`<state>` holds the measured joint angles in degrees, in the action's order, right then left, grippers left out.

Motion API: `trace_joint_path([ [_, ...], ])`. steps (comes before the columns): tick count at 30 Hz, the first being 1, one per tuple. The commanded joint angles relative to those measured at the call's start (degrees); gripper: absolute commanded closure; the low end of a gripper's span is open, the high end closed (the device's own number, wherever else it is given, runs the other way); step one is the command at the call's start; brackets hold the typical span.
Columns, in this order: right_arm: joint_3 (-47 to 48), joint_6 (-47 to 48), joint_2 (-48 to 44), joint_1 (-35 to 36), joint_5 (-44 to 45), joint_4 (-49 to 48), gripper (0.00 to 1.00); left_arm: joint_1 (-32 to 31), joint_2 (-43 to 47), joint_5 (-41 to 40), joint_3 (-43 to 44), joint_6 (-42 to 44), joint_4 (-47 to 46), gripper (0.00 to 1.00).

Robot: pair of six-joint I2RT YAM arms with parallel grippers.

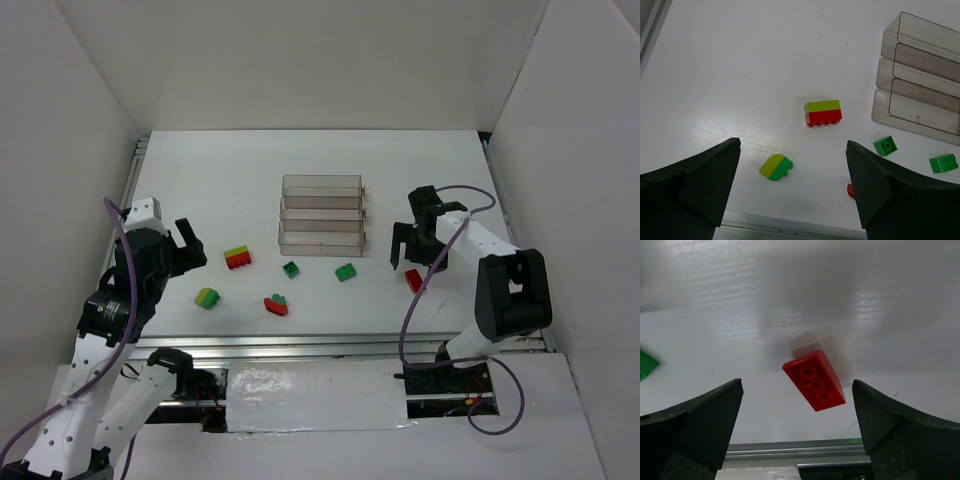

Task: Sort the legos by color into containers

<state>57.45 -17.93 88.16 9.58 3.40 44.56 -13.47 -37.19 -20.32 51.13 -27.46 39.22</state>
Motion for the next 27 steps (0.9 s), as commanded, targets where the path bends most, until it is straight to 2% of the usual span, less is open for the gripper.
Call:
trace_joint_path([
  [1, 2.31, 1.32, 2.54, -0.18, -1.64, 0.44, 0.03, -0.06, 0.80, 1.24, 0.28, 1.36, -2.66, 0.01],
  [9, 3.98, -0.26, 8.07, -0.27, 0.73, 2.64, 0.15, -0.15, 0.98, 1.95, 0.19, 1.62, -2.92, 0.00],
  [14, 5.13, -0.17, 10.71, -0.18, 1.00, 3.34, 0.30, -0.15, 0.89, 2.38, 0.02, 1.71, -3.10, 0.01],
  [15, 5.13, -0.17, 10.63, -0.18, 0.91, 3.08, 0.41, -0.15, 0.89, 2.39, 0.02, 1.80, -3.01, 0.01],
  [17, 4.95, -0.08, 9.93, -0.09, 0.56, 2.64, 0.52, -0.15, 0.72, 2.56, 0.02, 1.89, -3.01, 0.01],
  [18, 4.78, -0.08, 9.75, -0.18, 0.56, 2.64, 0.67, -0.24, 0.71, 2.56, 0.02, 1.89, -3.10, 0.01],
  [22, 4.51, -0.17, 7.38, 0.00, -0.32, 2.82, 0.96, -0.15, 0.54, 2.56, 0.02, 1.89, -3.10, 0.01],
  [23, 4.86, -0.26, 6.59, 0.52, -0.50, 2.82, 1.00, -0.15, 0.63, 2.56, 0.02, 1.89, -3.01, 0.01],
  [27, 7.05, -2.36, -0.33, 1.40, -4.35, 0.46, 1.00, -0.15, 0.71, 1.77, 0.11, 1.54, -2.84, 0.00],
])
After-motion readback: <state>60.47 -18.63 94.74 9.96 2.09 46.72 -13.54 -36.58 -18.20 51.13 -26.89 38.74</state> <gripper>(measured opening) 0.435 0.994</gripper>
